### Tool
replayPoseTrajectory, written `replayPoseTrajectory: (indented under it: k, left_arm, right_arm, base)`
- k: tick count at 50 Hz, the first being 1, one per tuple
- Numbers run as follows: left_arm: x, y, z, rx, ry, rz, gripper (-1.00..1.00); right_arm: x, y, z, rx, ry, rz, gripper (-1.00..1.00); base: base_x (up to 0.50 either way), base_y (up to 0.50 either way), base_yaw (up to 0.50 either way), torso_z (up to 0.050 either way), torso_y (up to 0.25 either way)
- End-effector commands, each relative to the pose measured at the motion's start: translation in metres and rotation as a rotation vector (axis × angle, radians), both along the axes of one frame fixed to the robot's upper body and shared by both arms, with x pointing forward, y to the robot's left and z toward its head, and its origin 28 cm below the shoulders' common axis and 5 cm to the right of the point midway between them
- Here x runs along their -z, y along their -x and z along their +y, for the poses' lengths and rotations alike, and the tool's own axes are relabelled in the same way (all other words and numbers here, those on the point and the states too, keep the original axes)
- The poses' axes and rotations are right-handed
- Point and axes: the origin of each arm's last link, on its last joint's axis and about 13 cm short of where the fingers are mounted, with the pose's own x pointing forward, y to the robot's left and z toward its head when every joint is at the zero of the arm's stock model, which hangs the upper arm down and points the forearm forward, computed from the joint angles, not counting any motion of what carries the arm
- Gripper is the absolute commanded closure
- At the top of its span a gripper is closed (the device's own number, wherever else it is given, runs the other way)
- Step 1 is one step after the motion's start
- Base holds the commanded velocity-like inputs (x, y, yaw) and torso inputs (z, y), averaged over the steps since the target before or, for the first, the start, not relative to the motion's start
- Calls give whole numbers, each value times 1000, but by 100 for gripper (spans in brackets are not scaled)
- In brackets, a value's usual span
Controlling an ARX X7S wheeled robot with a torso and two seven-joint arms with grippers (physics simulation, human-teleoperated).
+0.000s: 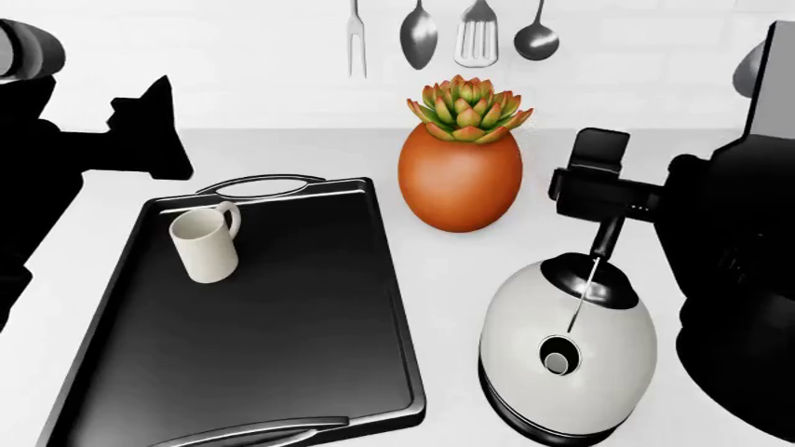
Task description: Pick the kettle from the counter and place it on the tray. Then pick the mug from the cabinet and place it on the tray. Then close the cabinet doors.
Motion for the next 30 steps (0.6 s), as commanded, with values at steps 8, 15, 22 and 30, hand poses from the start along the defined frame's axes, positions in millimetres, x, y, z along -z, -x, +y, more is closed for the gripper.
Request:
replayPoseTrajectory:
  k: [8,15,22,30]
  left_arm:
    - [5,-1,1,1,6,9,-100]
    - [6,-2,1,1,9,12,-100]
    - [7,-2,1,0,10,16,-100]
    - [8,-3,1,0,10,18,-100]
  right_arm:
    - [10,-2,2,0,-7,41,-100]
    - [15,-4,1,5,-11,56,-100]
    - [20,-6,0,10,-17,71,-100]
    - [24,-7,0,10,-18,85,-100]
  base:
    - [0,0,0,0,0]
    - [0,0,0,0,0]
    - [0,0,0,0,0]
    - [0,0,0,0,0]
